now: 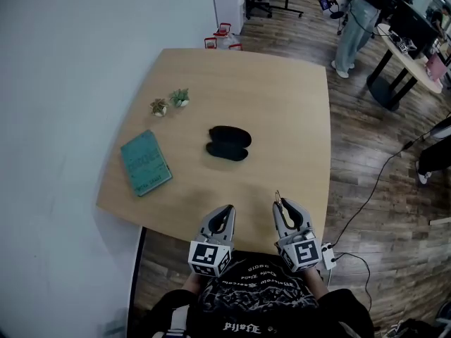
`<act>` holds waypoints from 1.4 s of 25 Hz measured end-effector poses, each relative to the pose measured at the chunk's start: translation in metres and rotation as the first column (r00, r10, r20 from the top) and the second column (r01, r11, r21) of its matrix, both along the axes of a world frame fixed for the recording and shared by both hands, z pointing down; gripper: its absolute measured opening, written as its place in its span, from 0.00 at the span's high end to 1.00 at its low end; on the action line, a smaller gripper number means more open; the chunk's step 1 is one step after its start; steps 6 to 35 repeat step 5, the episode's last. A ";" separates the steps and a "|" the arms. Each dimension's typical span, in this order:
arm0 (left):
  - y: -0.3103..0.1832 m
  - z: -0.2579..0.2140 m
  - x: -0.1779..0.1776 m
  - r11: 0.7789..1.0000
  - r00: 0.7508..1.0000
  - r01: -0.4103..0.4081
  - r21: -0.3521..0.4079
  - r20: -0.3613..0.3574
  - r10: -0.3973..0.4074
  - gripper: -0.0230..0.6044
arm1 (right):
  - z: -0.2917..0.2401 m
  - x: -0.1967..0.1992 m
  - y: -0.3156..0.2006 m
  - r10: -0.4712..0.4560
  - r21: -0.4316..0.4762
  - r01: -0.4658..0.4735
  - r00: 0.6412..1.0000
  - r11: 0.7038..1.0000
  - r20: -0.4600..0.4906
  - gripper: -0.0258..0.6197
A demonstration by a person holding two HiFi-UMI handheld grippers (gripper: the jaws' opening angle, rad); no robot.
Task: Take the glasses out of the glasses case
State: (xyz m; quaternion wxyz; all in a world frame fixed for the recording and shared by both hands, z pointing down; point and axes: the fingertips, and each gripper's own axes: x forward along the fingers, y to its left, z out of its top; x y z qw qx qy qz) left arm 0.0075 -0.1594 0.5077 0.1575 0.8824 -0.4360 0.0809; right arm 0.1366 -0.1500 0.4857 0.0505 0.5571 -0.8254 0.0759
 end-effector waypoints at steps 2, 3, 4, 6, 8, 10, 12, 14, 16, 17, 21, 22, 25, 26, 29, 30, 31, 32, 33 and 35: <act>-0.003 0.000 0.001 1.000 1.000 0.001 0.000 0.003 -0.001 0.96 | -0.001 0.001 -0.002 0.000 0.000 0.000 1.000 1.000 -0.005 0.84; -0.005 0.000 0.002 1.000 1.000 0.001 0.001 0.004 -0.001 0.96 | -0.001 0.002 -0.004 0.000 -0.001 0.000 1.000 1.000 -0.007 0.84; -0.008 0.000 0.002 1.000 1.000 0.002 0.003 0.005 -0.002 0.96 | -0.001 0.003 -0.005 0.000 -0.002 0.000 1.000 1.000 -0.010 0.84; -0.010 0.000 0.003 1.000 1.000 0.002 0.004 0.006 -0.002 0.96 | -0.001 0.004 -0.006 0.000 -0.003 -0.001 1.000 1.000 -0.012 0.84; -0.010 0.000 0.003 1.000 1.000 0.002 0.004 0.006 -0.002 0.96 | -0.001 0.004 -0.006 0.000 -0.003 -0.001 1.000 1.000 -0.012 0.84; -0.010 0.000 0.003 1.000 1.000 0.002 0.004 0.006 -0.002 0.96 | -0.001 0.004 -0.006 0.000 -0.003 -0.001 1.000 1.000 -0.012 0.84; -0.010 0.000 0.003 1.000 1.000 0.002 0.004 0.006 -0.002 0.96 | -0.001 0.004 -0.006 0.000 -0.003 -0.001 1.000 1.000 -0.012 0.84; -0.010 0.000 0.003 1.000 1.000 0.002 0.004 0.006 -0.002 0.96 | -0.001 0.004 -0.006 0.000 -0.003 -0.001 1.000 1.000 -0.012 0.84; -0.010 0.000 0.003 1.000 1.000 0.002 0.004 0.006 -0.002 0.96 | -0.001 0.004 -0.006 0.000 -0.003 -0.001 1.000 1.000 -0.012 0.84; -0.010 0.000 0.003 1.000 1.000 0.002 0.004 0.006 -0.002 0.96 | -0.001 0.004 -0.006 0.000 -0.003 -0.001 1.000 1.000 -0.012 0.84; -0.010 0.000 0.003 1.000 1.000 0.002 0.004 0.006 -0.002 0.96 | -0.001 0.004 -0.006 0.000 -0.003 -0.001 1.000 1.000 -0.012 0.84; -0.010 0.000 0.003 1.000 1.000 0.002 0.004 0.006 -0.002 0.96 | -0.001 0.004 -0.006 0.000 -0.003 -0.001 1.000 1.000 -0.012 0.84; -0.010 0.000 0.003 1.000 1.000 0.002 0.004 0.006 -0.002 0.96 | -0.001 0.004 -0.006 0.000 -0.003 -0.001 1.000 1.000 -0.012 0.84; -0.010 0.000 0.003 1.000 1.000 0.002 0.004 0.006 -0.002 0.96 | -0.001 0.004 -0.006 0.000 -0.003 -0.001 1.000 1.000 -0.012 0.84; -0.010 0.000 0.003 1.000 1.000 0.002 0.004 0.006 -0.002 0.96 | -0.001 0.004 -0.006 0.000 -0.003 -0.001 1.000 1.000 -0.012 0.84; -0.010 0.000 0.003 1.000 1.000 0.002 0.004 0.006 -0.002 0.96 | -0.001 0.004 -0.006 0.000 -0.003 -0.001 1.000 1.000 -0.012 0.84; -0.010 0.000 0.003 1.000 1.000 0.002 0.004 0.006 -0.002 0.96 | -0.001 0.004 -0.006 0.000 -0.003 -0.001 1.000 1.000 -0.012 0.84; -0.010 0.000 0.003 1.000 1.000 0.002 0.004 0.006 -0.002 0.96 | -0.001 0.004 -0.006 0.000 -0.003 -0.001 1.000 1.000 -0.012 0.84; -0.010 0.000 0.003 1.000 1.000 0.002 0.004 0.006 -0.002 0.96 | -0.001 0.004 -0.006 0.000 -0.003 -0.001 1.000 1.000 -0.012 0.84; -0.010 0.000 0.003 1.000 1.000 0.002 0.004 0.006 -0.002 0.96 | -0.001 0.004 -0.006 0.000 -0.003 -0.001 1.000 1.000 -0.012 0.84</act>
